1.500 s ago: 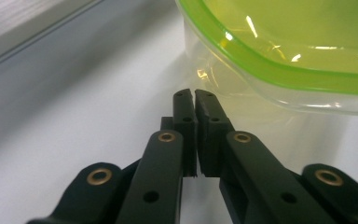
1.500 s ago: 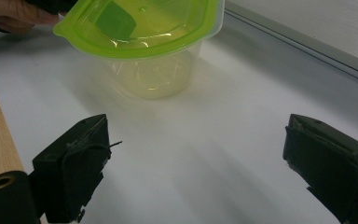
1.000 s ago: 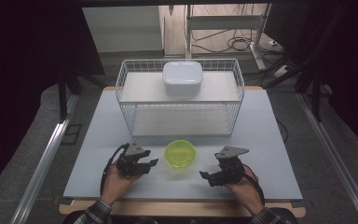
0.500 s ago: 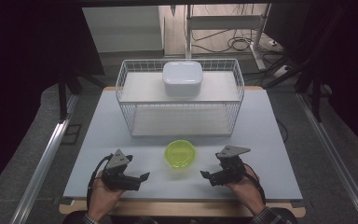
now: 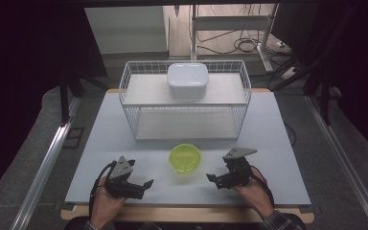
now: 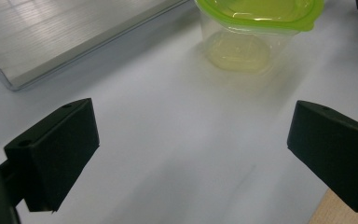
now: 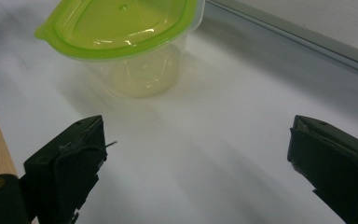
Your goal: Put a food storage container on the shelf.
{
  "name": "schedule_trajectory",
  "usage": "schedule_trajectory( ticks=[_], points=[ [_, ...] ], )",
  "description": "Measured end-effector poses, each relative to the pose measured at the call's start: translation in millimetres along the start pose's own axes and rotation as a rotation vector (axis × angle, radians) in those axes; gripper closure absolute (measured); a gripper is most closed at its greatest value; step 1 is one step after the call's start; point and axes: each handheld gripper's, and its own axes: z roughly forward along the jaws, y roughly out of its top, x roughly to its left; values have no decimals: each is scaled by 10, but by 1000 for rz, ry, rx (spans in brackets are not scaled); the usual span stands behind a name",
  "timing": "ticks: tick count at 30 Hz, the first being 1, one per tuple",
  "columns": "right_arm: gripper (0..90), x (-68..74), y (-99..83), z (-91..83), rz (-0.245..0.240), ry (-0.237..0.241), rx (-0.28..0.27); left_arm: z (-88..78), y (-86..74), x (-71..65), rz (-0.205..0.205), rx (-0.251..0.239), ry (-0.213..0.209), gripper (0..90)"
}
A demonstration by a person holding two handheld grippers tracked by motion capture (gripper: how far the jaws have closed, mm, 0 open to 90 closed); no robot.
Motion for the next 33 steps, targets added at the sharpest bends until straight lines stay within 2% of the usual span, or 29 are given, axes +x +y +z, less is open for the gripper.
schedule_trajectory(
  ticks=[8,12,18,23,26,29,33],
  points=[
    [26,-30,116,-6,38,22,-28,23,-8,-3,11,10,2,17],
    [33,-58,189,25,52,39,-16,30,-10,-1,8,11,-3,17],
    [114,-96,348,38,47,57,-25,38,-11,-2,7,10,-5,17],
    [180,-166,531,69,70,85,-28,44,-15,-2,7,11,-4,17],
    [228,-213,643,141,90,123,-15,45,-16,1,10,13,-4,17],
    [267,-240,713,222,87,130,1,50,-19,-1,13,16,-3,17],
    [355,-286,780,330,116,164,16,55,-18,-11,15,17,-7,17]
  ],
)
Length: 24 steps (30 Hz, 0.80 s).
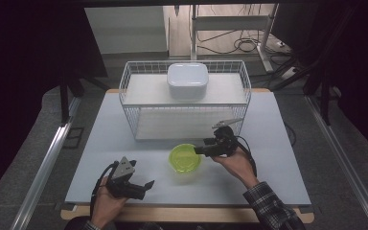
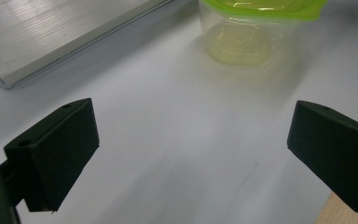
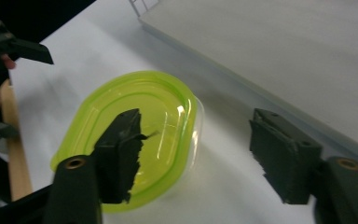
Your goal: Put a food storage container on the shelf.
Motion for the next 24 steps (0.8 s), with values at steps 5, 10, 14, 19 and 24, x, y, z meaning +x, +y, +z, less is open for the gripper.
schedule_trajectory(
  ticks=[5,10,14,19,24],
  points=[
    [475,-100,38,111,74,71,27,-1,1,-4,2,-4,-1,17],
    [549,-190,36,195,131,122,51,-1,2,-10,6,-4,-2,17],
    [603,-224,24,250,151,145,73,1,3,-12,11,0,-4,18],
    [723,-261,5,267,209,187,94,7,3,-18,15,4,-4,18],
    [796,-263,-6,261,232,207,102,13,5,-26,18,7,-3,18]
  ],
)
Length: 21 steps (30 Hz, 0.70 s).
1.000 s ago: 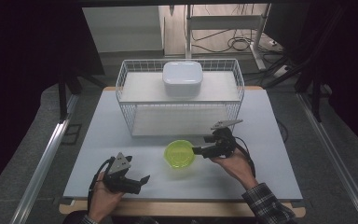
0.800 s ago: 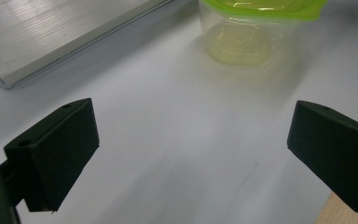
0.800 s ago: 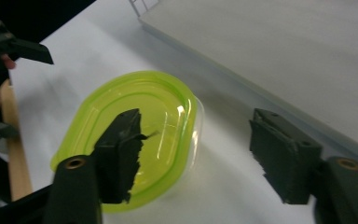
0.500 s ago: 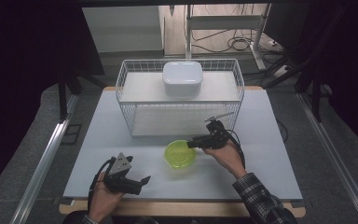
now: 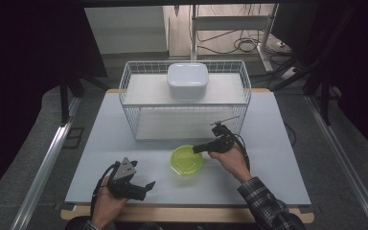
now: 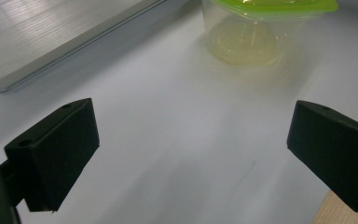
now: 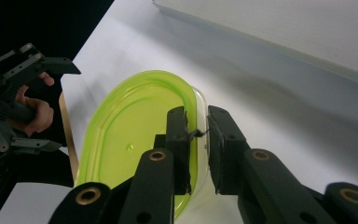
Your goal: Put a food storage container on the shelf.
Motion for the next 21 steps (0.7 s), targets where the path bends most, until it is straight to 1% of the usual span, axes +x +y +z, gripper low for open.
schedule_trajectory(
  ticks=[3,5,8,10,13,17,18,21],
  points=[
    [800,22,-2,-5,4,-7,0,0,0,-1,1,1,0,19],
    [807,26,-9,-18,24,30,-12,1,0,-2,3,2,1,19],
    [817,42,-14,-56,40,66,-40,4,0,-3,3,3,-1,19],
    [819,63,-10,-84,37,71,-43,6,1,-6,5,4,-1,19],
    [820,77,-8,-110,31,65,-38,10,2,-10,8,6,0,20],
    [817,40,-15,-111,47,73,-39,16,0,-10,9,12,0,20],
    [812,30,-14,-110,42,70,-36,19,0,-9,10,15,-2,20],
    [787,32,-7,-99,-5,-20,-18,23,0,-13,13,17,-2,21]
  ],
)
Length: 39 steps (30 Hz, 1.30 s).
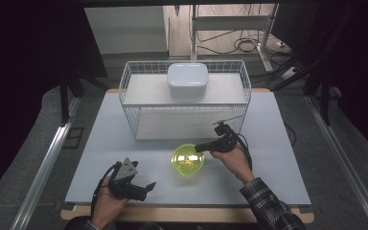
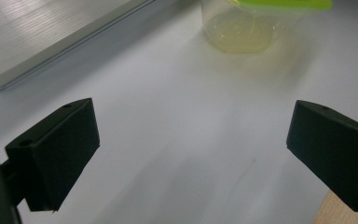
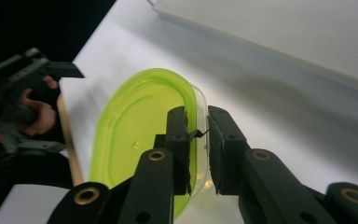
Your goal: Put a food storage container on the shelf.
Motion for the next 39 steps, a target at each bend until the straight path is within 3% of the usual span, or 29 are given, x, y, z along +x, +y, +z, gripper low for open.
schedule_trajectory(
  ticks=[5,10,12,19,22,25,29,39],
  points=[
    [699,-23,17,6,-31,-49,-3,3,0,-2,2,1,0,21],
    [668,-75,45,13,-18,-22,-13,4,0,-5,2,1,-1,21],
    [669,-98,48,37,-2,19,-8,6,0,-4,2,2,-3,21],
    [796,-112,36,65,32,47,21,10,0,-6,5,5,-6,21],
    [806,-100,28,61,53,66,24,11,0,-6,6,6,-6,21],
    [816,-87,25,50,81,107,11,8,2,-8,5,3,-5,21],
    [819,-23,33,24,55,84,1,3,2,-3,2,-2,-5,22],
    [820,133,70,-216,65,125,-83,-16,6,11,-8,-18,-4,20]
  ],
)
